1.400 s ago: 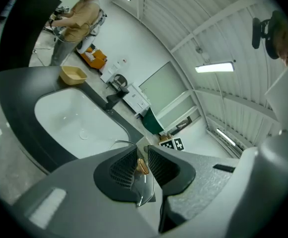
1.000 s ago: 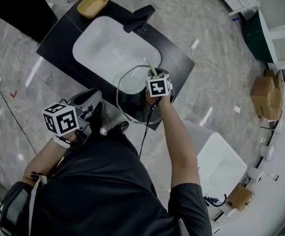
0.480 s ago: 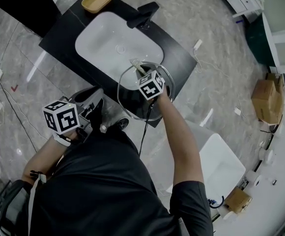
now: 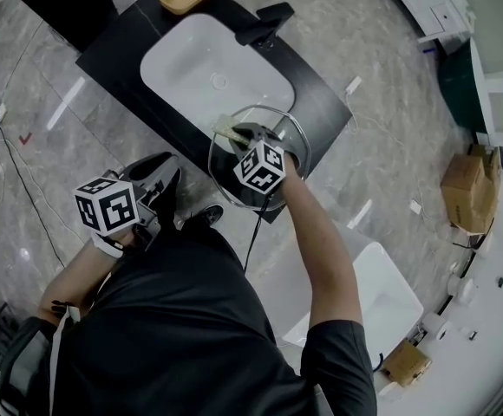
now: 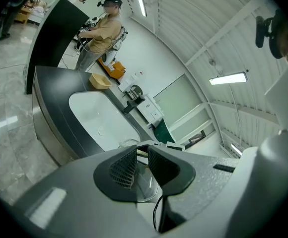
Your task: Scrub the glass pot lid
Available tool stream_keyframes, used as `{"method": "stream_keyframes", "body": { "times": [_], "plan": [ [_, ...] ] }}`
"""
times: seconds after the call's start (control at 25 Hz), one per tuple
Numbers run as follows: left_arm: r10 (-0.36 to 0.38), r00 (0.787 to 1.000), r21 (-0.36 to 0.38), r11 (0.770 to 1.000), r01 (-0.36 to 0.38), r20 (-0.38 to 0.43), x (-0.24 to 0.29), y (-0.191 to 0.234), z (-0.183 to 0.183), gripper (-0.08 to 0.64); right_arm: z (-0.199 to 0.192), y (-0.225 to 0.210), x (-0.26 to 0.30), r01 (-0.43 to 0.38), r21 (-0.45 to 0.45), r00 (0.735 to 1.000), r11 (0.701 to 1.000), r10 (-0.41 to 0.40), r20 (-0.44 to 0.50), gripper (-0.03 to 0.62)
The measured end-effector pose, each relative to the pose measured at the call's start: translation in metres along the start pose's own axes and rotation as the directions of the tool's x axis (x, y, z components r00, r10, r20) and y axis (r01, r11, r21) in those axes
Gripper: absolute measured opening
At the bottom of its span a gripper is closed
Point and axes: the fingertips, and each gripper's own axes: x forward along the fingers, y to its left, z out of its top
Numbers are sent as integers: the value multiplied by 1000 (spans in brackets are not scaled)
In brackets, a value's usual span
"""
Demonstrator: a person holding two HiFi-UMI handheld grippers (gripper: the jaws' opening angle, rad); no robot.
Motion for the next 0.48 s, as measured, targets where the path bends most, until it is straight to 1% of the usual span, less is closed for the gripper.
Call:
{"method": "stream_keyframes", "body": {
  "times": [0.08, 0.2, 0.4, 0.48],
  "plan": [
    [-3, 1000, 2, 1000, 3, 3, 0, -4, -1, 71, 4, 11, -3, -22, -37, 1000, 999, 22, 11, 64],
    [-8, 1000, 11, 1000, 8, -1, 0, -10, -5, 71, 6, 25, -7, -33, -101, 999, 994, 35, 15, 64],
    [-20, 999, 32, 999, 20, -27, 5, -20, -12, 71, 4, 49, -12, -58, -196, 998, 979, 59, -1, 64],
    [-29, 999, 47, 998, 31, -40, 10, -25, -13, 71, 4, 54, -13, -56, -232, 998, 971, 55, -7, 64]
  ]
}}
